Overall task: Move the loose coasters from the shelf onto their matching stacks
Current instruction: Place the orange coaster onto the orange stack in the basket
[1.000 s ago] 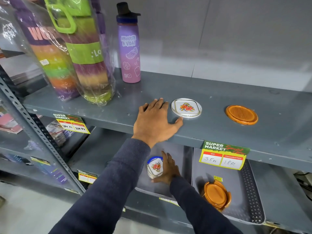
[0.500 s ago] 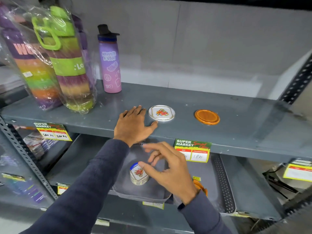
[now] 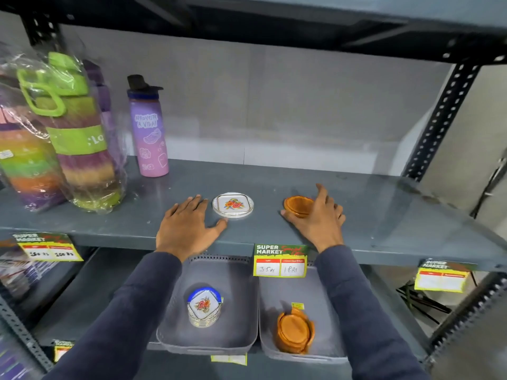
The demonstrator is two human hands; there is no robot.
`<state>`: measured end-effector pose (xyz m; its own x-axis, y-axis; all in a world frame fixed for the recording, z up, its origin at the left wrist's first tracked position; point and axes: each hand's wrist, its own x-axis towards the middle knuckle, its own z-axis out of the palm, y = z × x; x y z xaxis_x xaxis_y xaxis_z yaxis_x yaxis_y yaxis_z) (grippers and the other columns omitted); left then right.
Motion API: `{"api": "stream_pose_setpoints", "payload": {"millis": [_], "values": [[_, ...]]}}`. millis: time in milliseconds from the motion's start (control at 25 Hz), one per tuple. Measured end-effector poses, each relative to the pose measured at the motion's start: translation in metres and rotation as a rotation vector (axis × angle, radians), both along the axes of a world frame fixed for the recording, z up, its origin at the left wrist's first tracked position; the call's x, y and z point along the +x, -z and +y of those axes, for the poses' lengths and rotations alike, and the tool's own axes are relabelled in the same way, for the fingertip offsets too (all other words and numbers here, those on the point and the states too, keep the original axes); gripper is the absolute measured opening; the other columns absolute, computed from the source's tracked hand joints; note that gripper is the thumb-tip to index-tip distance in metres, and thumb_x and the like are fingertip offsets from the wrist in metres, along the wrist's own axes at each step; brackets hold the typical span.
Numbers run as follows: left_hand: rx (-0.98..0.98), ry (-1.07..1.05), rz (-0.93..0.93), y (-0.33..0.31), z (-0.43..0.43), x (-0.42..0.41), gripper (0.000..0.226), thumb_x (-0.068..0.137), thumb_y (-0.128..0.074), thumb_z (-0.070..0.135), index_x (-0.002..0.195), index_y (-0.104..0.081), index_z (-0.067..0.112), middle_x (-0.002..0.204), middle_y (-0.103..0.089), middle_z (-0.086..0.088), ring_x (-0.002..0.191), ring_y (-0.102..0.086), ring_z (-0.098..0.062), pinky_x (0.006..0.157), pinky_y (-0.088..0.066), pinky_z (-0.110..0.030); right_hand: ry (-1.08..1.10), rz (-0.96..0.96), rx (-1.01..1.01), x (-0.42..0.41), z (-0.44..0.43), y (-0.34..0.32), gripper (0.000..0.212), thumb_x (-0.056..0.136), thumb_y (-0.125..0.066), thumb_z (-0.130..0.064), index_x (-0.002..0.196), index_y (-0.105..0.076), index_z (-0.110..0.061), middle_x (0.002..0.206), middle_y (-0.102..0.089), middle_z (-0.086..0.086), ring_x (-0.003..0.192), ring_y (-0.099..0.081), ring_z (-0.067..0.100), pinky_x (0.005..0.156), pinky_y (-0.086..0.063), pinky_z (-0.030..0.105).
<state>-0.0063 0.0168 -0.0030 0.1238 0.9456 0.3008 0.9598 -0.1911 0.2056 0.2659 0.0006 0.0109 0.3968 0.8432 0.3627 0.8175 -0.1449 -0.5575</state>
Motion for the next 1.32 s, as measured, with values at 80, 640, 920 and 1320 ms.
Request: {"api": "stream_pose_setpoints", "payload": {"millis": [80, 640, 920, 1320], "values": [[-0.001, 0.000, 0.003, 0.000, 0.000, 0.000, 0.080, 0.087, -0.035, 0.069, 0.151, -0.032, 0.021, 0.162, -0.026, 0.002, 0.150, -0.019, -0.015, 0.121, -0.015, -0.039, 0.024, -0.032, -0.071, -0.002, 0.006, 0.004, 0.103, 0.072, -0.068, -0.070, 0.149, -0.022, -0.019, 0.140, -0.051, 0.019, 0.131, -0.040, 0.043, 0.106, -0.029, 0.054], [0.015, 0.013, -0.021, 0.002, 0.000, 0.000, 0.080, 0.087, -0.034, 0.070, 0.151, -0.032, 0.022, 0.162, -0.025, 0.003, 0.150, -0.019, -0.014, 0.122, -0.014, -0.037, -0.124, 0.069, 0.636, -0.033, -0.092, -0.067, 0.096, 0.058, -0.086, -0.058, 0.131, -0.031, -0.028, 0.122, -0.046, -0.012, 0.115, -0.048, 0.022, 0.090, -0.022, 0.030], [-0.009, -0.001, 0.009, 0.005, 0.003, -0.001, 0.085, 0.086, -0.030, 0.074, 0.151, -0.031, 0.020, 0.163, -0.023, 0.002, 0.150, -0.017, -0.013, 0.122, -0.014, -0.038, -0.246, -0.064, 1.070, -0.062, -0.181, -0.118, 0.091, 0.056, -0.093, -0.047, 0.121, -0.035, -0.022, 0.129, -0.047, -0.014, 0.111, -0.058, 0.036, 0.086, -0.042, 0.055], [-0.018, -0.005, 0.041, 0.003, 0.000, 0.000, 0.082, 0.088, -0.030, 0.070, 0.152, -0.029, 0.019, 0.163, -0.023, 0.001, 0.150, -0.018, -0.015, 0.122, -0.013, -0.039, -0.302, 0.044, 0.644, -0.042, -0.177, -0.036, 0.083, 0.060, -0.083, -0.061, 0.124, -0.039, -0.032, 0.117, -0.042, -0.024, 0.107, -0.054, 0.019, 0.088, -0.049, 0.046]]}}
